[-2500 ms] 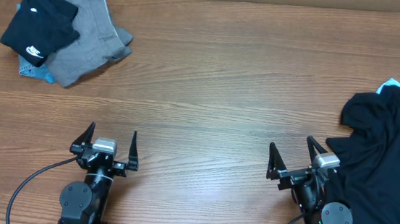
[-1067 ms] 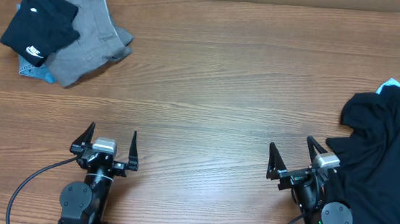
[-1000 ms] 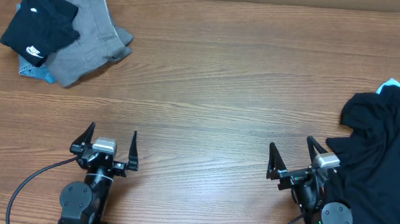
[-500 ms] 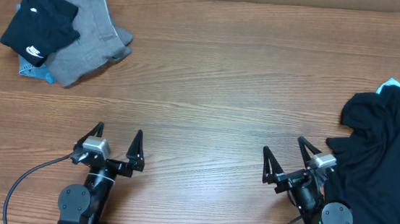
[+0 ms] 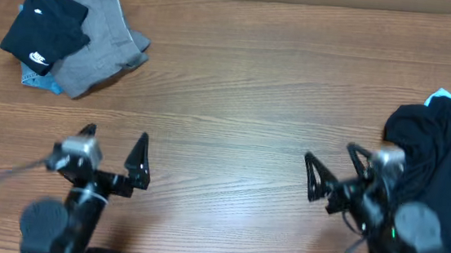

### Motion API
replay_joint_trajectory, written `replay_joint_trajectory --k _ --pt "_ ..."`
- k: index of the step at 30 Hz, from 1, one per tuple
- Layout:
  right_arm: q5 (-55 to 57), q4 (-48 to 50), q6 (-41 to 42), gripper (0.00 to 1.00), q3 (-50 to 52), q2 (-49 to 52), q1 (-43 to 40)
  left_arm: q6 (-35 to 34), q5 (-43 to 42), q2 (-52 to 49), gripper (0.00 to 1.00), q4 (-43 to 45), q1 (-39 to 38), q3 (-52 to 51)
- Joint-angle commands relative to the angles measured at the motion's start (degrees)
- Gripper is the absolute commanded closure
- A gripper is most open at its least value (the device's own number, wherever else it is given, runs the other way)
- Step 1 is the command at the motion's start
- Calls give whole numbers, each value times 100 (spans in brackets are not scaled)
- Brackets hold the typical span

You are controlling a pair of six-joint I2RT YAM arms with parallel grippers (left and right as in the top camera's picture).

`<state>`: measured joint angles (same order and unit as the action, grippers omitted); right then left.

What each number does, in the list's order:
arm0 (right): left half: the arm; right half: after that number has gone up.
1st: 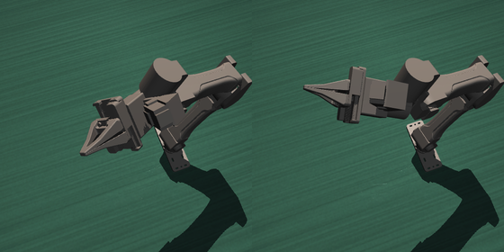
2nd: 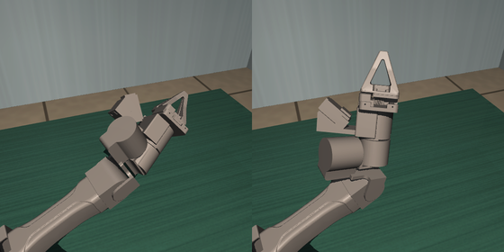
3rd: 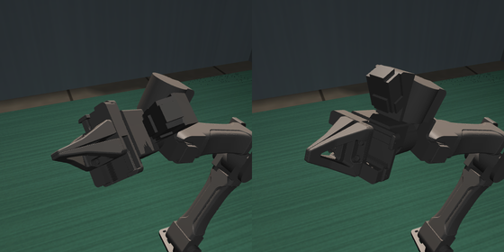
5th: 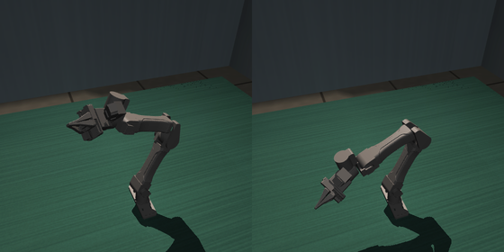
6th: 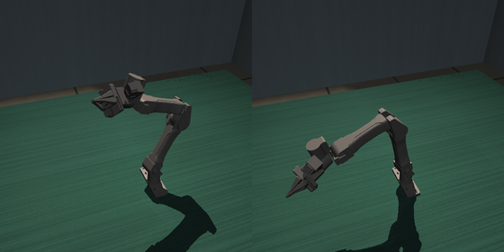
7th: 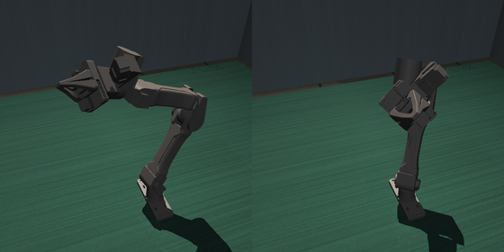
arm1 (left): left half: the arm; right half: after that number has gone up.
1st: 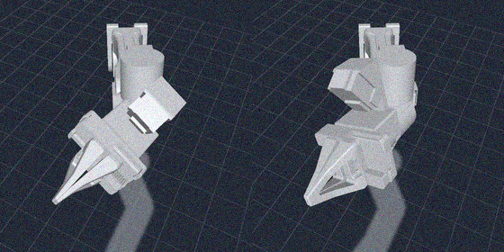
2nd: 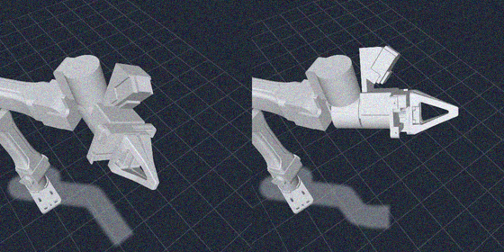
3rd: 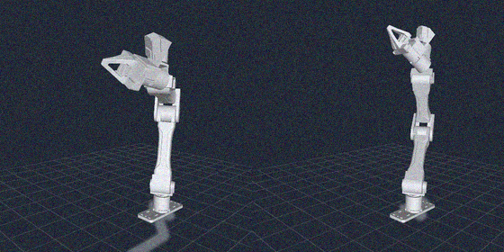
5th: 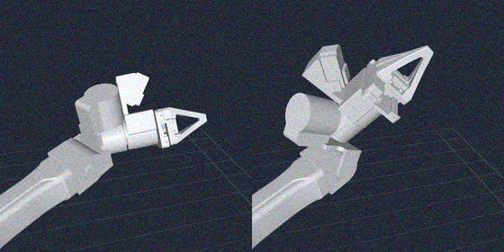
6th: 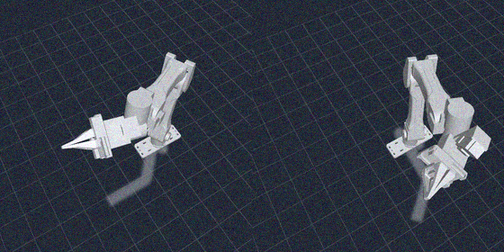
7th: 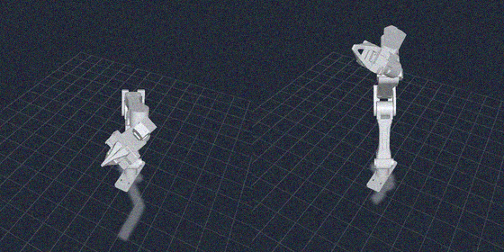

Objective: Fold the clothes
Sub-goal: 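Reach the right gripper to the crumpled black t-shirt and grasp it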

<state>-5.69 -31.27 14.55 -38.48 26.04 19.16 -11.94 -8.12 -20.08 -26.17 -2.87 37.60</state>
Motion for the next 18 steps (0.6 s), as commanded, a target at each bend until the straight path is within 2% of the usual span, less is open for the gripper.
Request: replay_joint_trajectory --k 1,4,8,10,14,18 --pt "114 -911 111 0 -1394 1423 -282 168 116 -1314 0 -918 26 1458" --pt "-452 -2026 116 0 -2835 2726 -640 170 105 -2393 0 -2111 26 2763" --pt "-1196 -3064 94 0 -4301 3954 -767 173 107 -3447 0 -3209 26 4044" --pt "-894 -3362 -282 0 -4780 4465 -767 173 107 -3834 0 -3517 26 4441" --pt "999 -3425 887 0 -4911 5217 -994 168 20 -4352 0 -3873 24 4706" --pt "1379 -3506 1268 0 -4898 5925 -1681 166 -94 -4511 0 -4076 24 4706"
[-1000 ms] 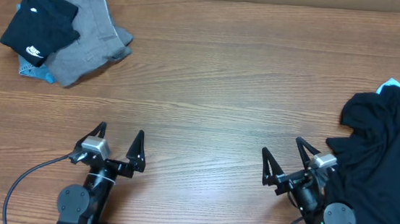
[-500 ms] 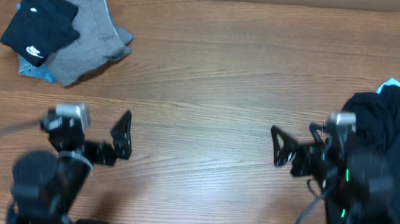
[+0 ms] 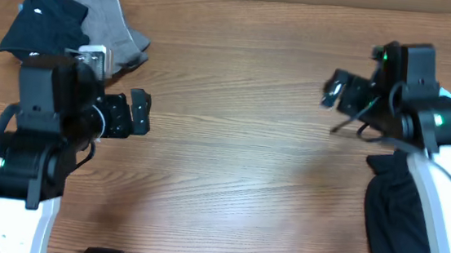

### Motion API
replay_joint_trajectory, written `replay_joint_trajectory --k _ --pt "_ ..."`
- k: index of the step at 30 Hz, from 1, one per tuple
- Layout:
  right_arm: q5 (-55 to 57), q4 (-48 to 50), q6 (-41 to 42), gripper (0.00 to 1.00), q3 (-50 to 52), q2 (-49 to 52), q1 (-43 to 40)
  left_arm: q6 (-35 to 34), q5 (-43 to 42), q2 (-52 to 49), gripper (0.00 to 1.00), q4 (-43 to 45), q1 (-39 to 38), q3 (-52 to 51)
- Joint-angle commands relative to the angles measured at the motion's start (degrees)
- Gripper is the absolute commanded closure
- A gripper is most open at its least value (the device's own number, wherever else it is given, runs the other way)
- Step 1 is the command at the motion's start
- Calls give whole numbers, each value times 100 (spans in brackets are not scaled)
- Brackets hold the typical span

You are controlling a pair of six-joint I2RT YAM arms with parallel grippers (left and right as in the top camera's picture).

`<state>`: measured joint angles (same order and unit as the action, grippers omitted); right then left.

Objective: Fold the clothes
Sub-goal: 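Reach the right gripper to the crumpled black t-shirt and grasp it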

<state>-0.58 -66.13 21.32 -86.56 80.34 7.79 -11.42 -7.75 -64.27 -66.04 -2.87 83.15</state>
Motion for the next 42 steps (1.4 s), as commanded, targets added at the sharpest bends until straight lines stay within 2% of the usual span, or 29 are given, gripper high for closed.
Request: replay_joint_trajectory --k 1,9,18,20,22,24,25,38,42 --pt "870 -17 621 0 -87 693 -750 114 -129 -107 0 -133 24 151" --pt "791 258 529 0 -87 2225 -2194 116 -122 -120 0 -227 24 151" --pt "391 638 225 9 -83 3705 -2485 118 -105 -125 0 -323 24 149" --pt "411 734 225 19 -83 3912 -2485 118 -105 -125 0 -323 24 149" --pt "435 778 225 48 -83 4009 -2487 118 -105 -125 0 -323 24 149" --pt "570 776 227 82 -101 3991 -2518 118 -105 -125 0 -345 24 149" --pt "614 739 227 95 -160 3950 -2544 118 -105 -125 0 -365 24 149" --pt "898 -275 269 96 -1759 2695 -3005 118 -107 -125 0 -442 24 149" --pt "852 -365 269 96 -1869 2398 -3010 118 -107 -125 0 -448 24 149"
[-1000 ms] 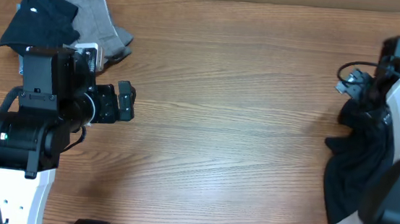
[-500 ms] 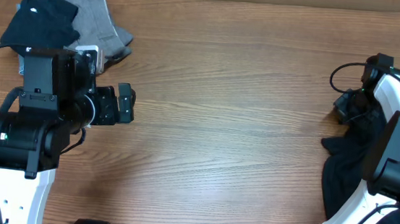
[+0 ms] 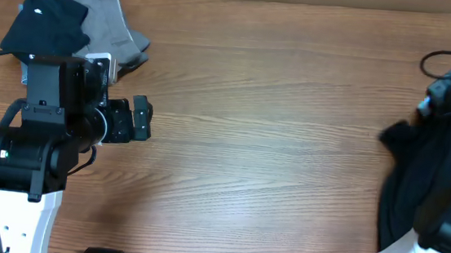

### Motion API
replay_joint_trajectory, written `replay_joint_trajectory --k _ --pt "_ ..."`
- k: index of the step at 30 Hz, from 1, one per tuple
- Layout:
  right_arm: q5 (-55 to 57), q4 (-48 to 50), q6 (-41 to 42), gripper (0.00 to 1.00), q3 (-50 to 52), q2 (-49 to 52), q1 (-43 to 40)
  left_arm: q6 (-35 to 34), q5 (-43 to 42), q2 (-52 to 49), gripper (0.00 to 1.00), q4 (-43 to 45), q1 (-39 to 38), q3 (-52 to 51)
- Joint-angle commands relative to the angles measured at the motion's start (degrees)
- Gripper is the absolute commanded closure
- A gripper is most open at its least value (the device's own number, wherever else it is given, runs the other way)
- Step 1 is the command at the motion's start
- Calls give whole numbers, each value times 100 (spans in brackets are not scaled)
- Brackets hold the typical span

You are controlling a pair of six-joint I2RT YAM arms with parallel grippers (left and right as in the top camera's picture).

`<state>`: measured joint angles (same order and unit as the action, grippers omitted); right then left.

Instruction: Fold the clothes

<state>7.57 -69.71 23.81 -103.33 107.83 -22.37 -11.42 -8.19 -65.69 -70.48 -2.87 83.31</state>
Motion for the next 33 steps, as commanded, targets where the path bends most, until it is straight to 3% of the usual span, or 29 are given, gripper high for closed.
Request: replay_joint_trajectory --k 1,5,12,17,21,22,25,30,33 --pt "31 -15 20 96 -192 -380 9 118 -63 17 0 -9 24 133" --pt "-328 -4 -111 96 -192 -387 17 120 -59 17 0 -52 24 133" --pt "-1751 186 -1246 96 -632 -793 431 286 -22 17 0 -157 24 133" --pt "-2433 184 -1707 96 -1331 -1469 1399 286 92 20 0 -131 26 136" --pt "-2417 164 -1703 95 -1410 -1816 2802 256 599 22 0 -136 28 168" --pt "-2417 133 -1687 87 -1410 -1827 3226 256 688 22 0 -144 28 199" --pt "-2041 52 -1672 81 -1405 -1784 4461 243 942 22 0 -225 28 391" --pt "-304 -7 -1298 36 -1408 -1770 5923 245 1266 22 0 -428 28 979" --pt "597 -48 -822 26 -1408 -1784 6164 247 1237 22 0 -426 24 1244"
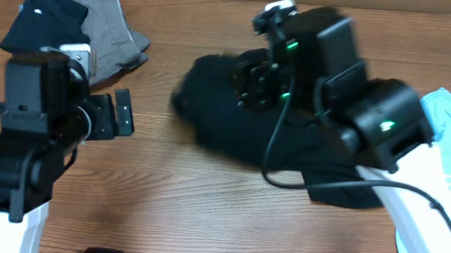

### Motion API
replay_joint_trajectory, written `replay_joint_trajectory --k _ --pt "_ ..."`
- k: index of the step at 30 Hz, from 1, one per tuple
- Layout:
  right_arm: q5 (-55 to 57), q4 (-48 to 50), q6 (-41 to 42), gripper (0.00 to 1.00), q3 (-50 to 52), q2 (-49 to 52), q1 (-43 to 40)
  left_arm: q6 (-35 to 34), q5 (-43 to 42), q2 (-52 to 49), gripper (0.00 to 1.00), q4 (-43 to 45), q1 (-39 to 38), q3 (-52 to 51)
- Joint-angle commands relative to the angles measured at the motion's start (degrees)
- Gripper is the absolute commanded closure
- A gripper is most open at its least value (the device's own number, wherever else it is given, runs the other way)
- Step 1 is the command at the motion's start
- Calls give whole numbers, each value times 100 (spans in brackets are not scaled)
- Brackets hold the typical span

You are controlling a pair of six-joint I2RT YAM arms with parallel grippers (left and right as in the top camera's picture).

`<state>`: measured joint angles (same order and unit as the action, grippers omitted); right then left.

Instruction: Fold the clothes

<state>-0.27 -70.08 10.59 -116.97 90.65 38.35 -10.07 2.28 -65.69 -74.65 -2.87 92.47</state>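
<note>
A crumpled black garment (217,126) lies spread across the middle of the table, trailing right under my right arm. My right gripper (250,84) is pressed into the garment's upper part. It is blurred and dark against the cloth, and seems shut on a fold of it. My left gripper (120,114) hovers just left of the garment's edge without touching it. It is seen edge-on, so the gap between its fingers does not show.
A light blue shirt lies at the right edge. At the back left sits a pile of clothes, a black piece (43,16) on a grey one (112,18). The table's back edge runs along the top.
My right arm was at the far right edge over the black heap and is now at mid-table with the garment. The blue shirt is now uncovered. My left arm has shifted slightly left.
Both grippers were open and low at the front edge, with the black heap at the right. Then both arms were raised. The right one was then over the heap at the right edge. Now the black garment lies in the middle.
</note>
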Motion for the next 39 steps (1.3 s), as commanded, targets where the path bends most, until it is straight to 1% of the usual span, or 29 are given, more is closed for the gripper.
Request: replay_joint_trajectory --k 1,2,4,7,10,14,16,20,25,28,30,32,36,39 --pt "1504 -44 651 24 -46 -70 90 111 127 22 0 4 24 358" --pt "1587 -94 787 24 -50 -83 50 111 4 22 0 37 22 363" --pt "1587 -195 992 23 -50 -146 -116 173 -551 -24 0 140 22 332" --pt "1587 -291 1180 23 -50 -304 -372 431 -1150 -245 0 267 -13 306" --pt "1567 -365 1322 22 -50 -518 -568 503 -1207 -662 0 350 -267 289" --pt "1567 -470 1373 21 -50 -872 -758 774 -1198 -1593 0 684 -787 286" --pt "1565 -535 1375 20 -50 -1040 -796 977 -1180 -2135 0 994 -1001 286" --pt "1565 -723 1375 20 -50 -1318 -800 1217 -1071 -3298 0 1969 -1281 289" --pt "1563 -1174 1504 19 -50 -1443 -800 1419 -1095 -4677 2 3617 -1513 289" --pt "1567 -1451 1502 19 -42 -1421 -800 1486 -1091 -5195 7 4186 -1582 289" --pt "1567 -1703 1502 19 -42 -1394 -800 1480 -1117 -5617 13 4664 -1624 289" --pt "1567 -1849 1504 19 -42 -1388 -800 1480 -1113 -5880 15 4964 -1646 289" --pt "1569 -2114 1541 19 -39 -1386 -800 1480 -1115 -6271 19 5329 -1665 289" --pt "1569 -2223 1543 19 -39 -1386 -800 1475 -1137 -6465 27 5368 -1665 289"
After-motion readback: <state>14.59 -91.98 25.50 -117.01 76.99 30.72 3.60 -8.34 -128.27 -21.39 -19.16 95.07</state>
